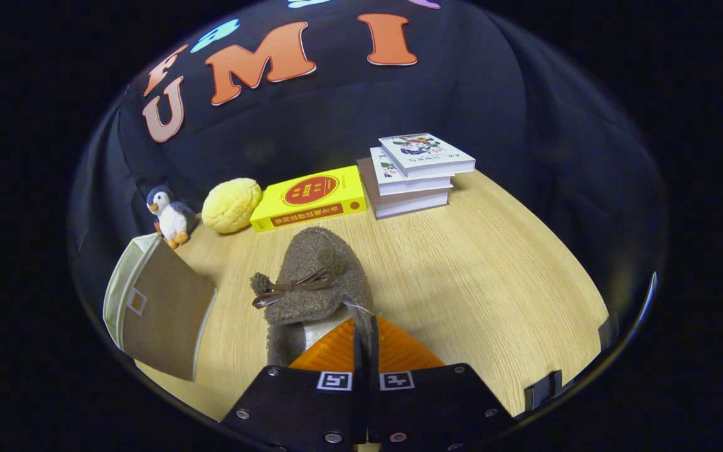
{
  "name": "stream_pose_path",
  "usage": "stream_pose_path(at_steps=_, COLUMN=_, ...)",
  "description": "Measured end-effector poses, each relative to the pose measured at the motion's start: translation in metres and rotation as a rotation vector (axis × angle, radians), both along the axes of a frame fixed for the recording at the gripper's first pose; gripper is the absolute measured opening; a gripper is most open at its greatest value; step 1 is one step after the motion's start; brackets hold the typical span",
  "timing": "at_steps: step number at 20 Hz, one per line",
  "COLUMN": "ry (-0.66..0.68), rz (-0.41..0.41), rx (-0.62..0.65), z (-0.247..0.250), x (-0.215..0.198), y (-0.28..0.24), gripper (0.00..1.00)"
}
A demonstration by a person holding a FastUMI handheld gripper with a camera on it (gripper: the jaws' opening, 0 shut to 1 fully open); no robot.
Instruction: Open the storage box then place both shoes into the box .Put the left shoe in first, then the right shoe, with the right side of both shoes facing outward in a uniform manner.
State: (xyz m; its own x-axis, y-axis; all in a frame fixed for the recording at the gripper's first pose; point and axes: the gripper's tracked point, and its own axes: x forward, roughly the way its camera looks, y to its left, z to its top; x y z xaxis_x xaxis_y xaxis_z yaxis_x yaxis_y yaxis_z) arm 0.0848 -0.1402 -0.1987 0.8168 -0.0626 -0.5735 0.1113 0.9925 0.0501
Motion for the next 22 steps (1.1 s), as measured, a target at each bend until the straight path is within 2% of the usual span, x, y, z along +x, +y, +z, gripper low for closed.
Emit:
stream_pose_path(at_steps=13, ry=-0.106, rz=-0.055, rx=0.132, z=0.091, x=-0.038, y=0.2, gripper=0.01)
stream_pose_path(at_steps=22, ry=-0.095, rz=-0.033, rx=0.172, z=0.091, x=-0.047, y=0.305, gripper=0.02)
